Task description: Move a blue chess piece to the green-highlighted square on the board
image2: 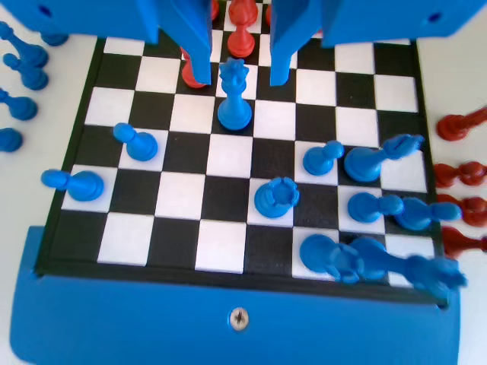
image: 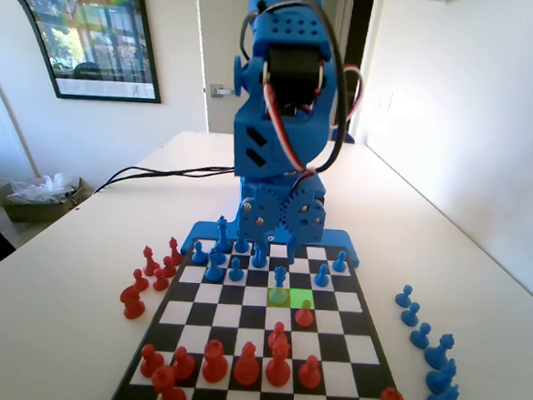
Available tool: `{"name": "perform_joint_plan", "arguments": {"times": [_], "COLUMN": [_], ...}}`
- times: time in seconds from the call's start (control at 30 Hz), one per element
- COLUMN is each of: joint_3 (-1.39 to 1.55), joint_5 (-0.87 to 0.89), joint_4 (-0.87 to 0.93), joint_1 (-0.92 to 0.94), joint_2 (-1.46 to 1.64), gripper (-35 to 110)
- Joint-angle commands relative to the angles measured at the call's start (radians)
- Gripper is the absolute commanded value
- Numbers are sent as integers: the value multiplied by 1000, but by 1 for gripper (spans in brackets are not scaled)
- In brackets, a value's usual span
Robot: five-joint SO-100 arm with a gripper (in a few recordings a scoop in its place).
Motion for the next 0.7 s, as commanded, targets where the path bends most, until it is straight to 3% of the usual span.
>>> {"name": "perform_joint_plan", "arguments": {"times": [0.0, 0.67], "joint_3": [-37, -71], "joint_5": [-17, -11], "joint_4": [-15, -77], "joint_1": [-9, -28], "joint_2": [20, -87], "gripper": [12, 12]}}
